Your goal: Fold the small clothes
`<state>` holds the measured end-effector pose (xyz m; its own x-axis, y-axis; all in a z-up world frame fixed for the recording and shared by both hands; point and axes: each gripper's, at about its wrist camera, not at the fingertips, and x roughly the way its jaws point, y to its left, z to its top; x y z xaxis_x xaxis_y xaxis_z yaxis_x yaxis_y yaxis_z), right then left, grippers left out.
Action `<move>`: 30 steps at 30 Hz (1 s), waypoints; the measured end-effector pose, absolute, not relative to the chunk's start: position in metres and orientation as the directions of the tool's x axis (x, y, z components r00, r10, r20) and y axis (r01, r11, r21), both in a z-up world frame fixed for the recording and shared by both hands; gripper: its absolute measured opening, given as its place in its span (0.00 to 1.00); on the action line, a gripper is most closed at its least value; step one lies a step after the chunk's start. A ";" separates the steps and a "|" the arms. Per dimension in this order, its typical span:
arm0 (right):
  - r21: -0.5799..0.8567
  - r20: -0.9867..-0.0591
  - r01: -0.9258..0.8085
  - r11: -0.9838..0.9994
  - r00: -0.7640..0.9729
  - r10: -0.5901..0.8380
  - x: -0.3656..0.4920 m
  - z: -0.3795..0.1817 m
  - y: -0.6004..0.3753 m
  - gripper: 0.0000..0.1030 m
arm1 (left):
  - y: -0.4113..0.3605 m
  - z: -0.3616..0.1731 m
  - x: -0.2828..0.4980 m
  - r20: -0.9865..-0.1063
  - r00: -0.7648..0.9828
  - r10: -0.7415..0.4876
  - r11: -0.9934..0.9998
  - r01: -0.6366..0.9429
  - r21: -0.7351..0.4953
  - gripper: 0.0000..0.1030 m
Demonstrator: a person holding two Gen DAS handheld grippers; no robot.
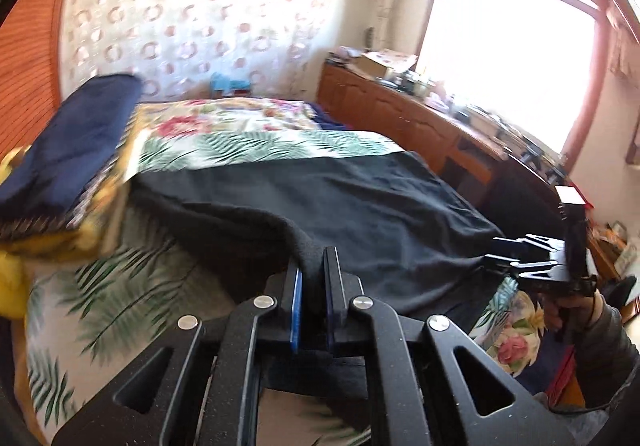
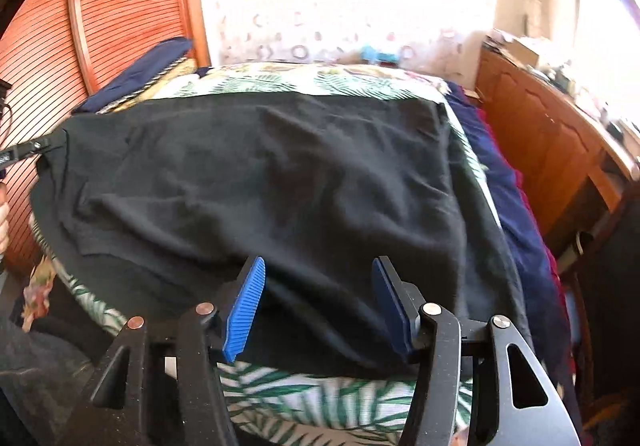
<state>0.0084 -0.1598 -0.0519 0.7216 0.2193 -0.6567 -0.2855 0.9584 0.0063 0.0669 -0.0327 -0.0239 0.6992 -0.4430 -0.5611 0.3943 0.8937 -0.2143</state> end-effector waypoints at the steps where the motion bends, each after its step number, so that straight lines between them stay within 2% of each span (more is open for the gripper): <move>1: 0.008 -0.663 -0.266 0.964 0.720 0.204 0.009 -0.054 -0.164 0.57 | -0.044 -0.021 0.072 -0.562 0.691 -0.455 0.886 0.414 -0.208 0.09; 19: 0.065 -0.594 -0.118 0.991 0.793 0.133 -0.044 -0.034 -0.235 0.58 | -0.217 0.036 0.117 -0.552 0.541 -0.634 0.714 0.684 -0.150 0.09; 28: 0.057 -0.571 -0.065 0.996 0.817 0.086 -0.063 -0.022 -0.258 0.57 | -0.264 0.029 0.119 -0.581 0.448 -0.679 0.644 0.744 -0.179 0.10; 29: 0.053 -0.572 -0.059 0.997 0.816 0.079 -0.063 -0.023 -0.259 0.57 | -0.267 0.029 0.119 -0.583 0.452 -0.675 0.645 0.746 -0.169 0.12; 30: 0.049 -0.575 -0.056 0.997 0.815 0.074 -0.063 -0.022 -0.260 0.57 | -0.266 0.030 0.119 -0.580 0.462 -0.671 0.646 0.748 -0.153 0.24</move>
